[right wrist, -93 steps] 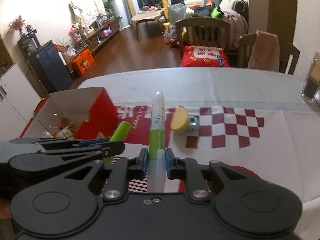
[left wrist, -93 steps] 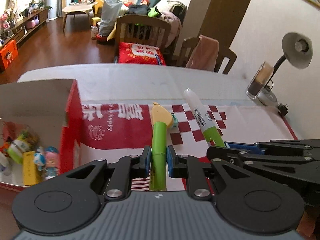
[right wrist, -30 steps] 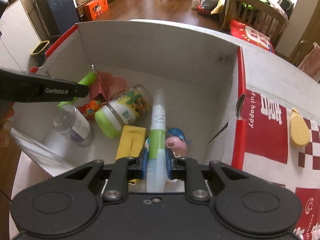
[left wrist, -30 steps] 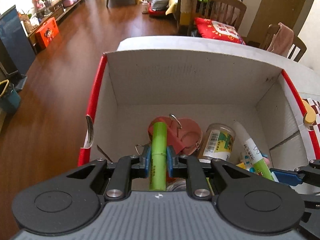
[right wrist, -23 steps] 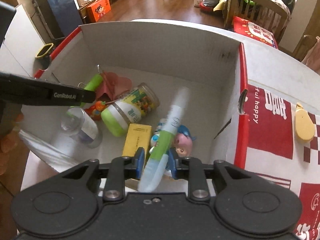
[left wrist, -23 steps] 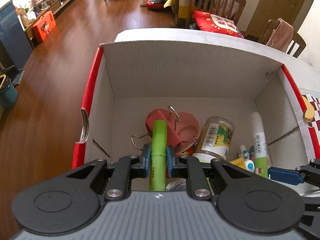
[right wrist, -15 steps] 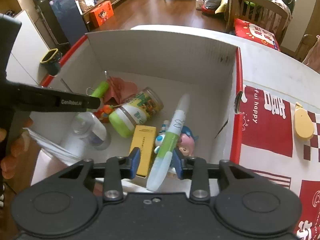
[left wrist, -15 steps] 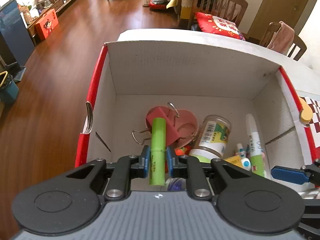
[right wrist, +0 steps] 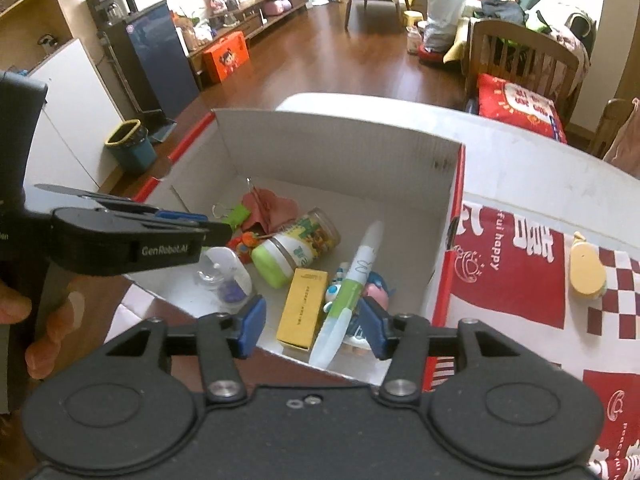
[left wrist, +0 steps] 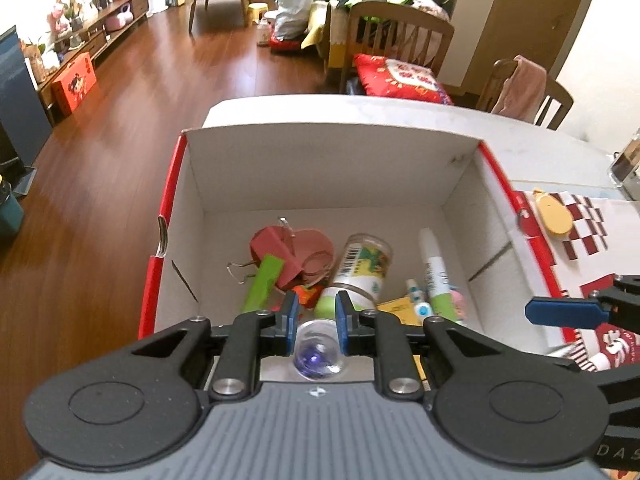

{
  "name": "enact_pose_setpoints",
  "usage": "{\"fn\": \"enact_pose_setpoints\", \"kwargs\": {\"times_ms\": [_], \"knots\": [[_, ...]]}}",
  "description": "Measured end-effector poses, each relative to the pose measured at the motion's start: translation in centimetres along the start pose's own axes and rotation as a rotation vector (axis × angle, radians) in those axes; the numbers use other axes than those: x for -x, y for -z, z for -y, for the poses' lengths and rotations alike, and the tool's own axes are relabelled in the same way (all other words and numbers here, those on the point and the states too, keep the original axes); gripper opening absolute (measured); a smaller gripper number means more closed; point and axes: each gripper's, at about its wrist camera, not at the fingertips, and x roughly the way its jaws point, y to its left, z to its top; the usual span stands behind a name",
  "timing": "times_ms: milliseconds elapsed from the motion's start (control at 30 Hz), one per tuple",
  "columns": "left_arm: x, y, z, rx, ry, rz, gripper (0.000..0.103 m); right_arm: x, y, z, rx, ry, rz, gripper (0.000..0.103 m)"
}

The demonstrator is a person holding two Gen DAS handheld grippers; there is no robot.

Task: Organize rigid objects
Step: 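Open the left tool to drop the highlighter while the right tool drops the marker, then withdraw both open tools from the box toward the yellow correction tape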

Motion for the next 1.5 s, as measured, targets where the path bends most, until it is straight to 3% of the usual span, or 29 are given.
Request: {"fn": "enact_pose_setpoints", "kwargs": {"times_ms": [400,500,533,567,867,1033,1500], "knots": [[3.8,0.7,5.4,-0.023,0.020,0.101,0.022,5.6,2.0,3.4,0.014,-0.012,0.105,0.071],[4.1,0.8,7.5,-0.026,0.030,0.122,0.057,6.9,2.9,5.4,0.004,0.003,0.121,0.073],[4.3,0.8,8.3,-0.027,0.036,0.137,0.075,7.3,3.1,6.0,-0.002,0.008,0.124,0.074],[4.5,0.9,9.1,-0.029,0.045,0.155,0.078,7.7,3.4,6.7,-0.005,0.013,0.128,0.075],[3.7,0.6,17.0,-0.075,0.111,0.163,0.078,10.4,5.7,12.4,-0.032,0.053,0.173,0.087],[2.6,0.6,21.1,-0.080,0.140,0.169,0.085,11.2,6.9,16.0,-0.049,0.071,0.193,0.095],[-4.2,-1.0,30.4,-0.108,0.121,0.130,0.085,10.1,9.5,23.6,0.021,0.156,0.220,0.102]]}}
